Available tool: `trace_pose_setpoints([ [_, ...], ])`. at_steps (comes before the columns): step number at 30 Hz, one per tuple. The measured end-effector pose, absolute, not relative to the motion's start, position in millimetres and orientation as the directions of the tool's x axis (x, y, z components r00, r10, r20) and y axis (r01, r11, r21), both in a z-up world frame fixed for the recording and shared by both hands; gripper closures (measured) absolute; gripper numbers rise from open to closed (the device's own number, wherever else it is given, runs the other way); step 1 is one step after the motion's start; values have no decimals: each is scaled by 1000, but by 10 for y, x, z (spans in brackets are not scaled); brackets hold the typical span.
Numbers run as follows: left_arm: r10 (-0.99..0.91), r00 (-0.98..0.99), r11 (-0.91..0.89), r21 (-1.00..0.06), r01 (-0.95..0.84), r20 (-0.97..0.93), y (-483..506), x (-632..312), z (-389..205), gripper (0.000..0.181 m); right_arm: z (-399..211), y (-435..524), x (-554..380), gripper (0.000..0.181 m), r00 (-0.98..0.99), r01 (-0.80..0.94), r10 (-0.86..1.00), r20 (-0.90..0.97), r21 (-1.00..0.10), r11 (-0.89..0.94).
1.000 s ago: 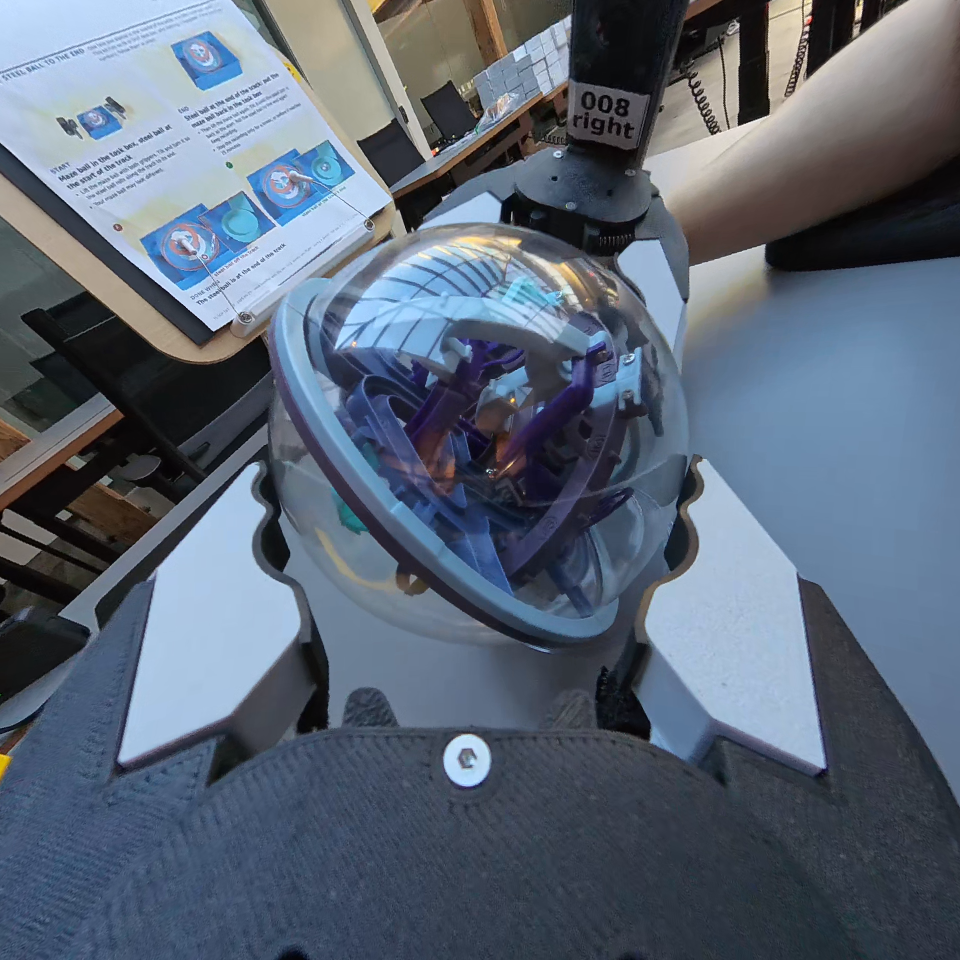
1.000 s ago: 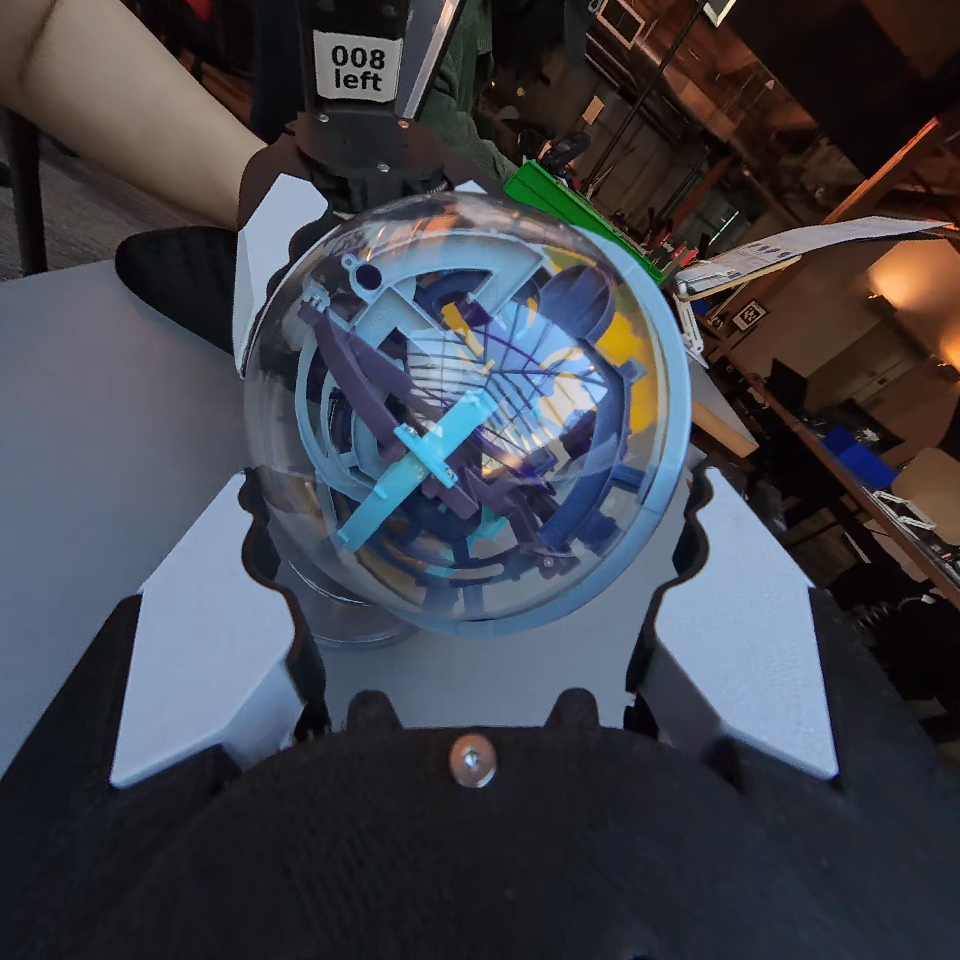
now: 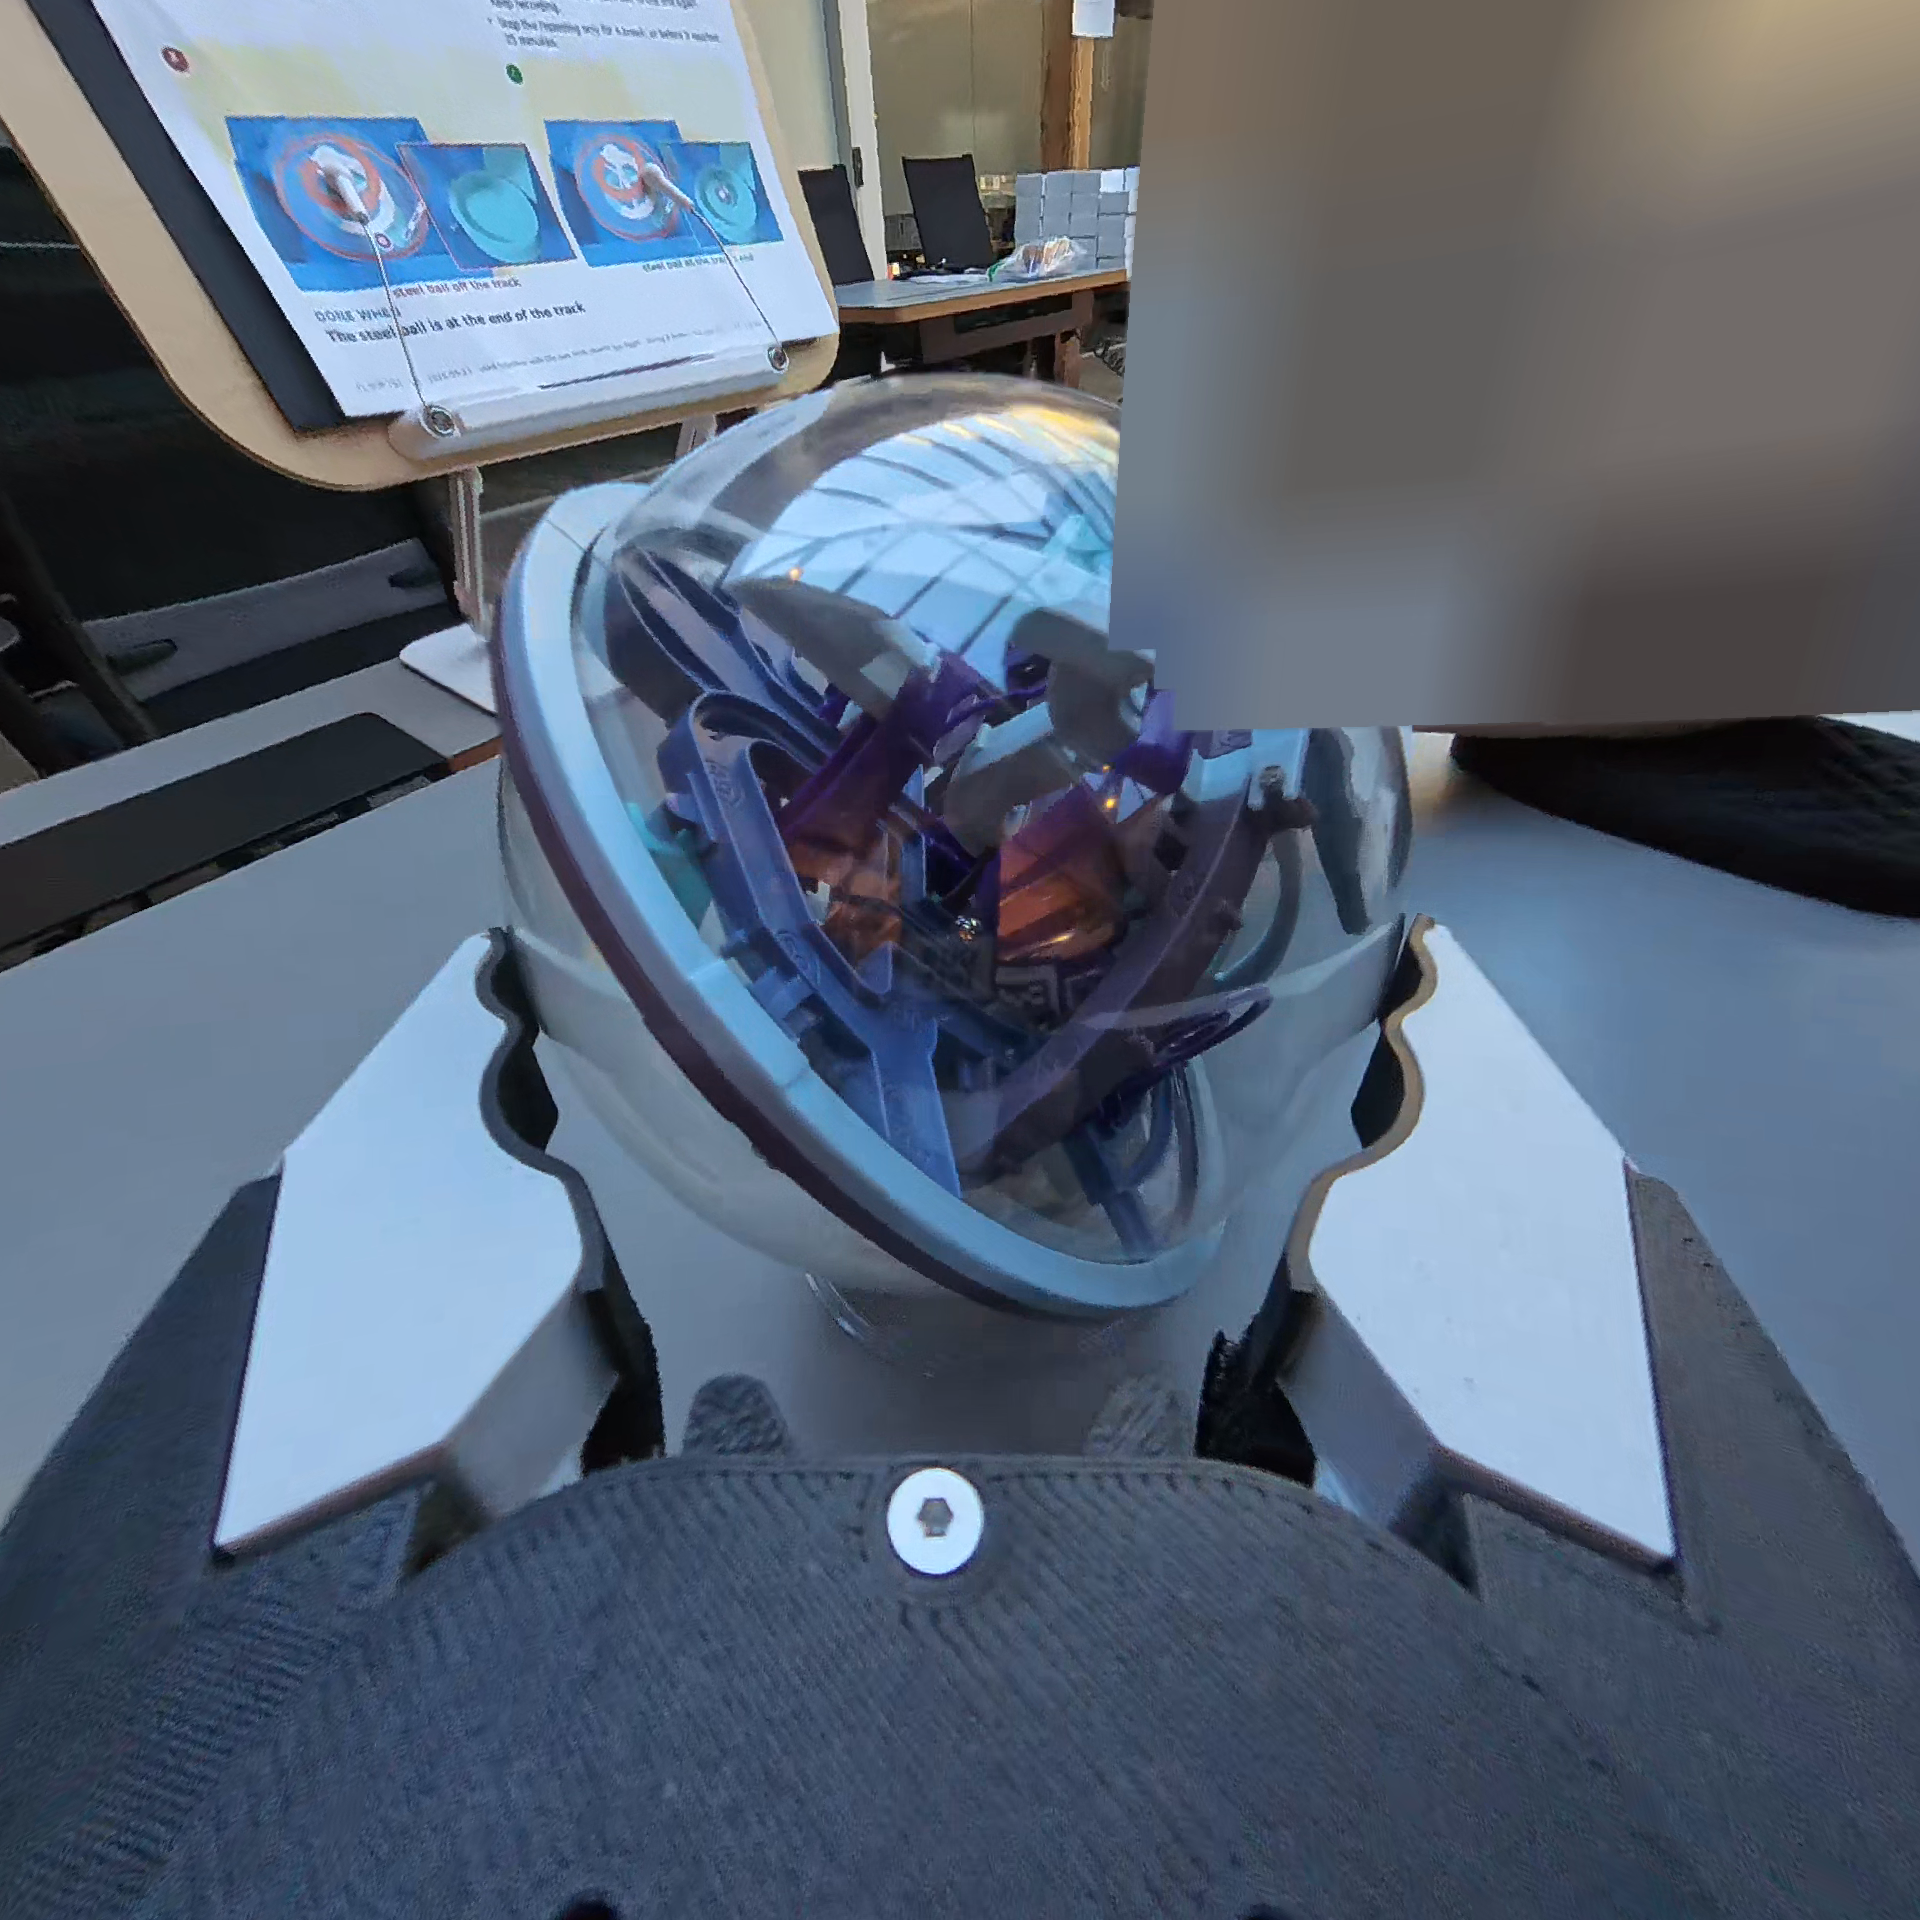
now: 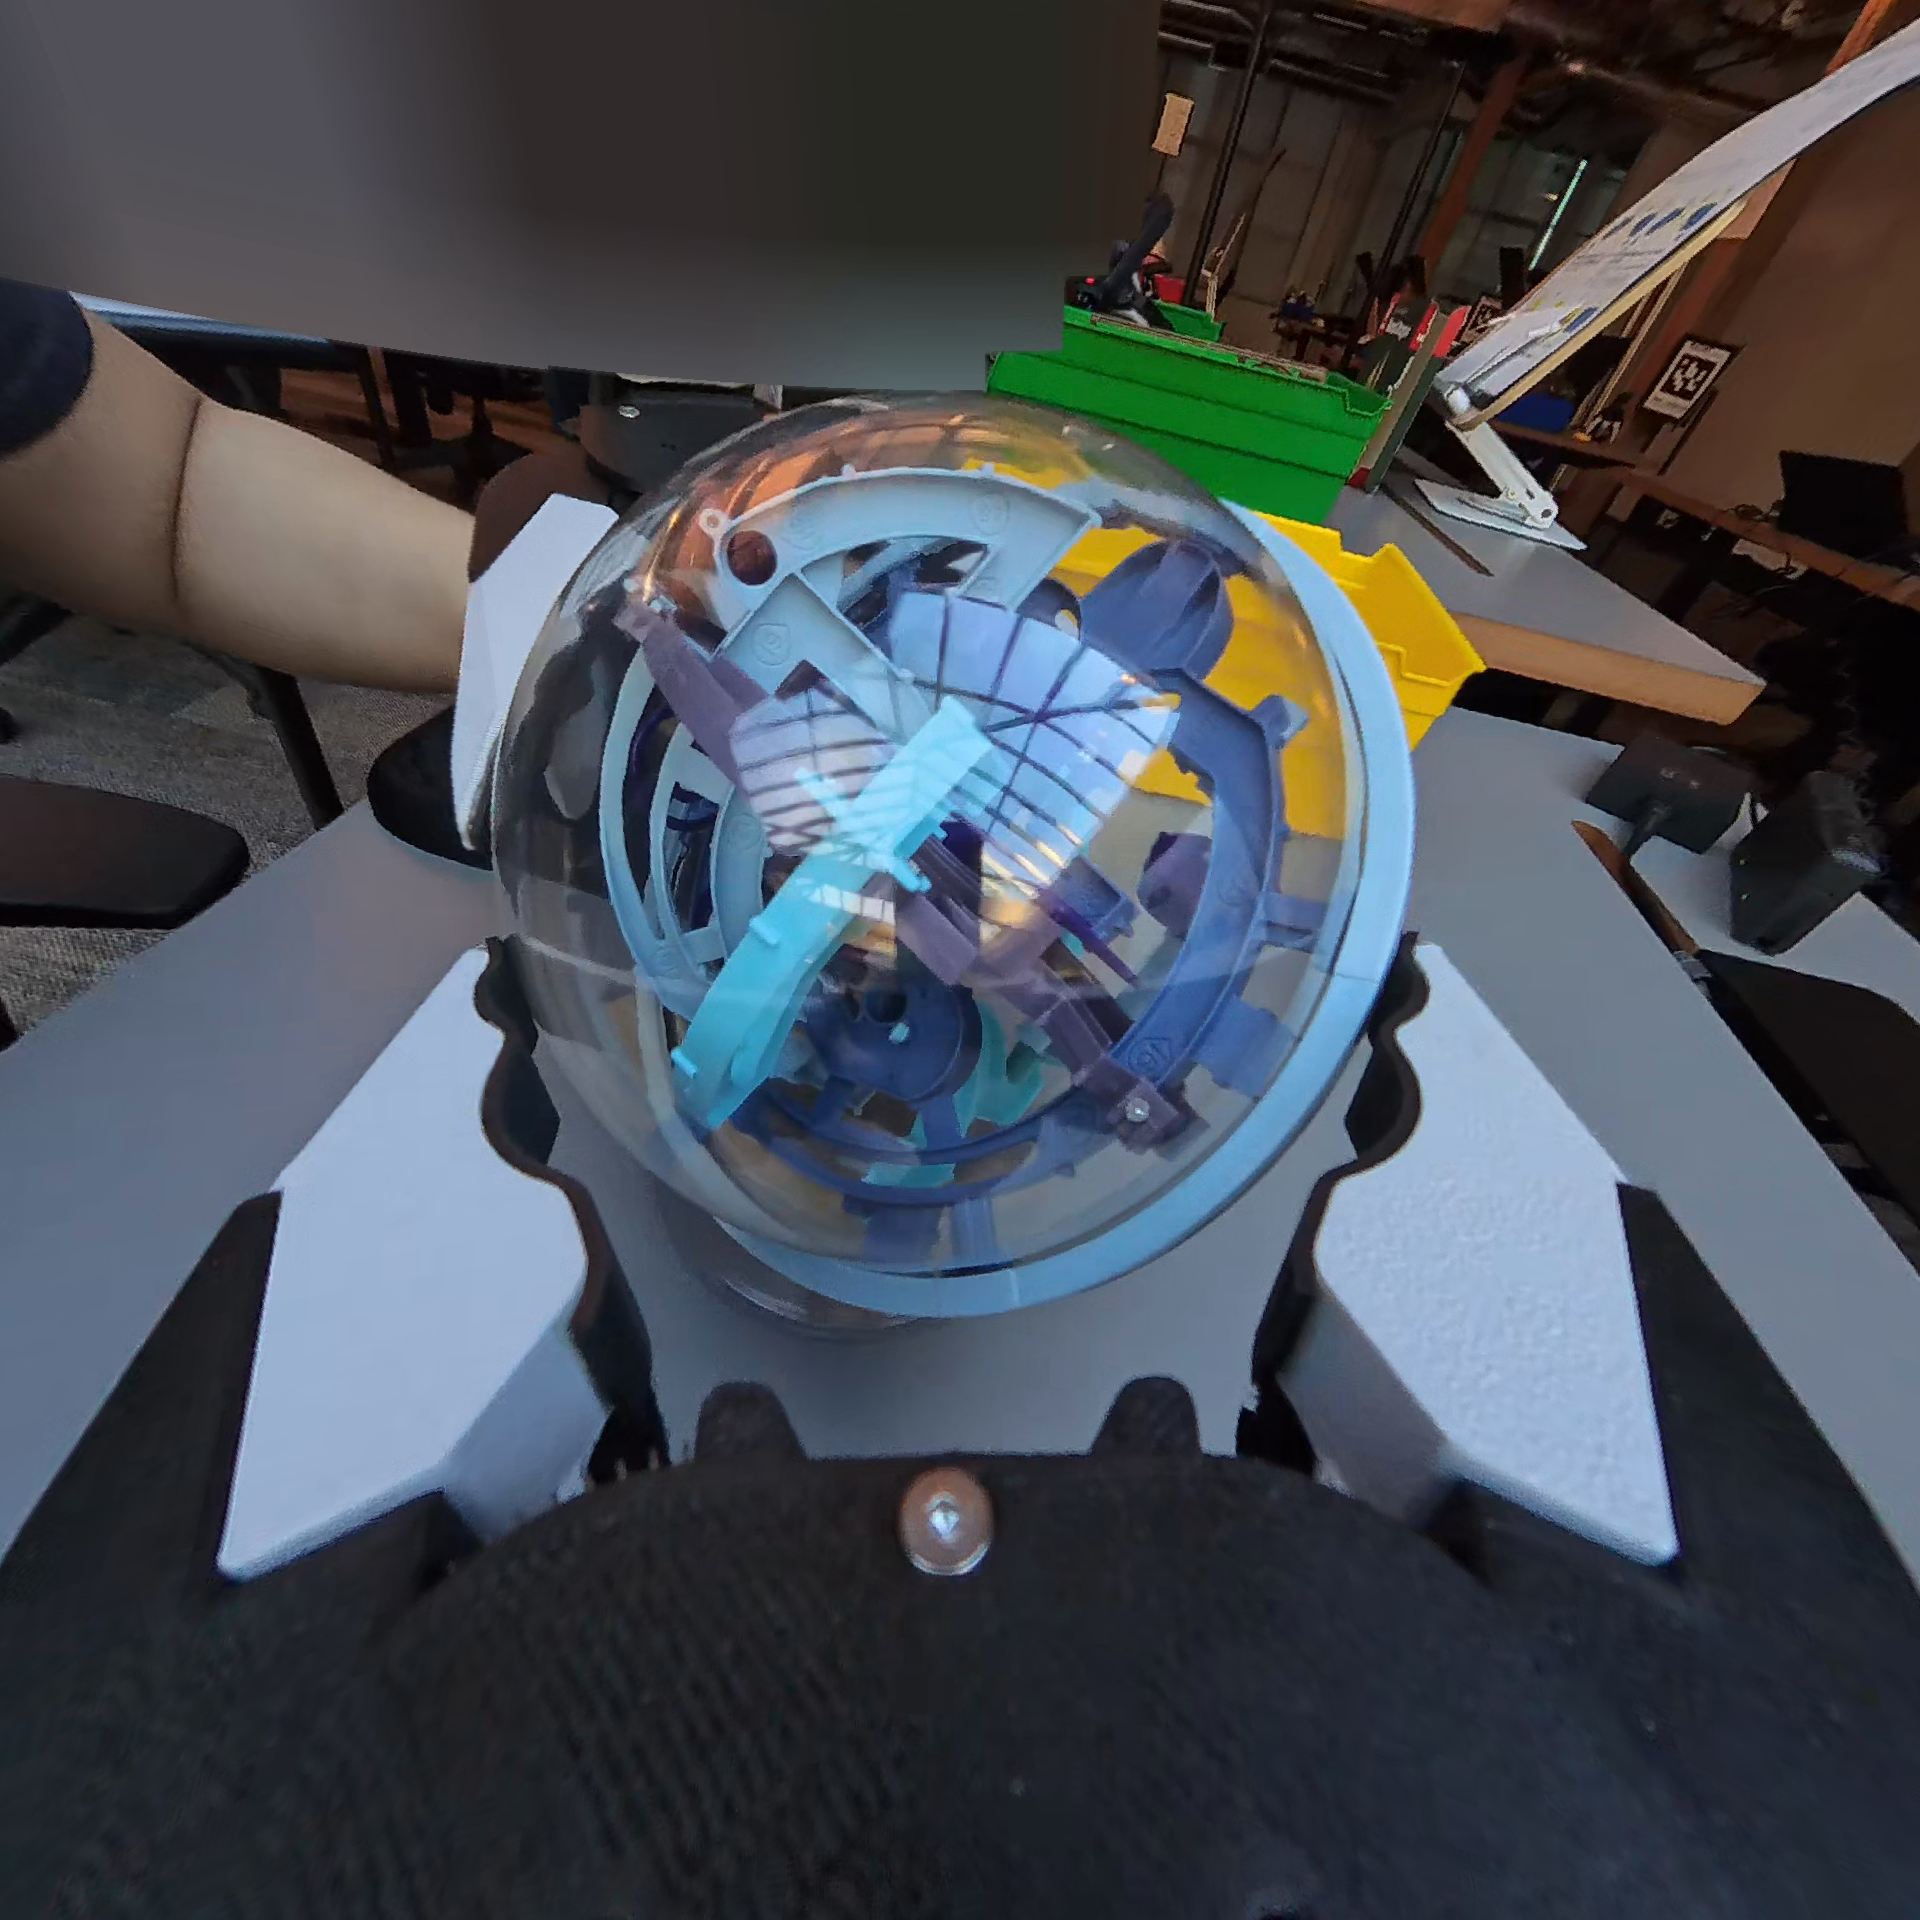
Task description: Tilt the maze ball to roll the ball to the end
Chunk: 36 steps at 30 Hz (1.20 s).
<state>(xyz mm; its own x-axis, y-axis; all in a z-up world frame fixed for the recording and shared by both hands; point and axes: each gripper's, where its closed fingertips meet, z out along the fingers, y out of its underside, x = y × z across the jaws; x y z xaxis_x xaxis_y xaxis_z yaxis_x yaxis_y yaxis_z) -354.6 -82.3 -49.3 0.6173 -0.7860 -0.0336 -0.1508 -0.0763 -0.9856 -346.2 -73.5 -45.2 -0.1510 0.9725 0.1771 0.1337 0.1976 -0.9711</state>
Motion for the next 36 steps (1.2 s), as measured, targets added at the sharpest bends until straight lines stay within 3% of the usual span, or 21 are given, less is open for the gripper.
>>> trace_pose_setpoints([
  [1, -787, 617, -92, -986, -142, -15, -831, -3539, -479, 26, -443, -742, -3455, 25, -151, 146, 976, 159, -973, 181],
  [12, -780, 552, -325, -945, 44, 294, -1113, -3305, -375, 25, -298, -1020, -3244, 25, -124, 268, 988, -90, -962, -54],
  [25, -676, 387, -585, -776, 236, 627, -1541, -2875, -471, 25, -352, -1419, -2852, 25, -16, 345, 923, -384, -868, -356],
  [36, -642, 330, -639, -721, 268, 692, -1670, -2735, -599, 25, -530, -1566, -2690, 24, 55, 408, 886, -460, -800, -440],
])
